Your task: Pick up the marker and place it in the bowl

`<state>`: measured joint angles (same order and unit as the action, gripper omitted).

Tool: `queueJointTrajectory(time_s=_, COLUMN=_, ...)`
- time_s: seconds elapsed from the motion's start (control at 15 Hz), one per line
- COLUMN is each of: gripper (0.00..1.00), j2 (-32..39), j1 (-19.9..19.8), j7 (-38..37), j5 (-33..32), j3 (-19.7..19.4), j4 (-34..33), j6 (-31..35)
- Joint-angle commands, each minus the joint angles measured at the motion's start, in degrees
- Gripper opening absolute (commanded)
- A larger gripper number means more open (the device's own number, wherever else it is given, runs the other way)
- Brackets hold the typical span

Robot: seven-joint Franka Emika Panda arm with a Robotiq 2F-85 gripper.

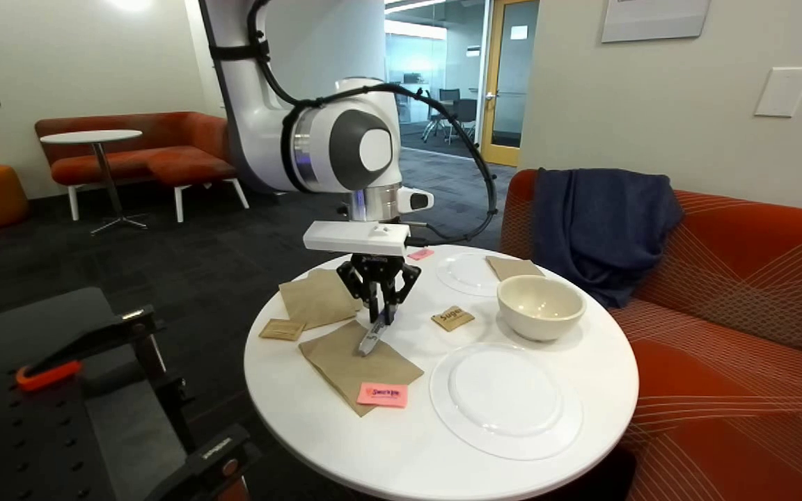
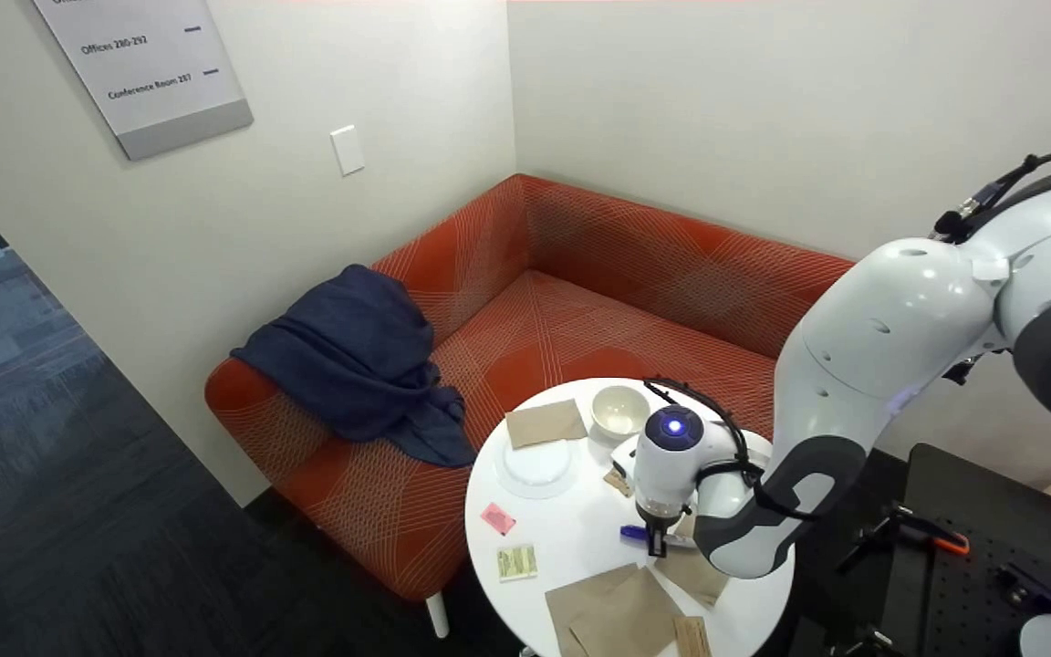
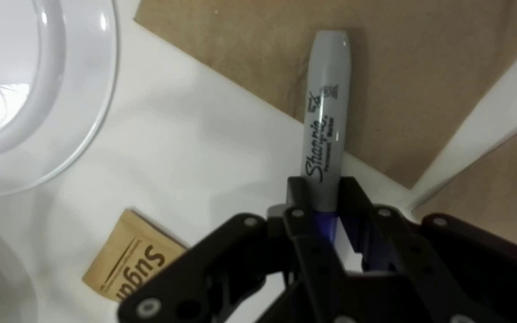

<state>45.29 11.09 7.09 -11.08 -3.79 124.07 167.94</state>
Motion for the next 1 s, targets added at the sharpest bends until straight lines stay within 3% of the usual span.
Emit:
queueJointTrajectory(time_s=0.0, gripper=0.06, j2=-0.6, j1=-0.41, j7=-0.96, j5=-0.31, j3=0.31, j4=-0.45, j6=-1.36)
queueJointTrajectory(time_s=0.47, gripper=0.06, j2=-9.54, j1=-1.04, j7=-2.6, j5=0.45, j3=-0.43, j4=3.8, j6=-2.42)
queueJointTrajectory(time_s=0.93, gripper=0.06, j2=-15.78, j1=-5.51, j7=-6.27, j5=3.6, j3=-0.68, j4=2.03, j6=-8.21)
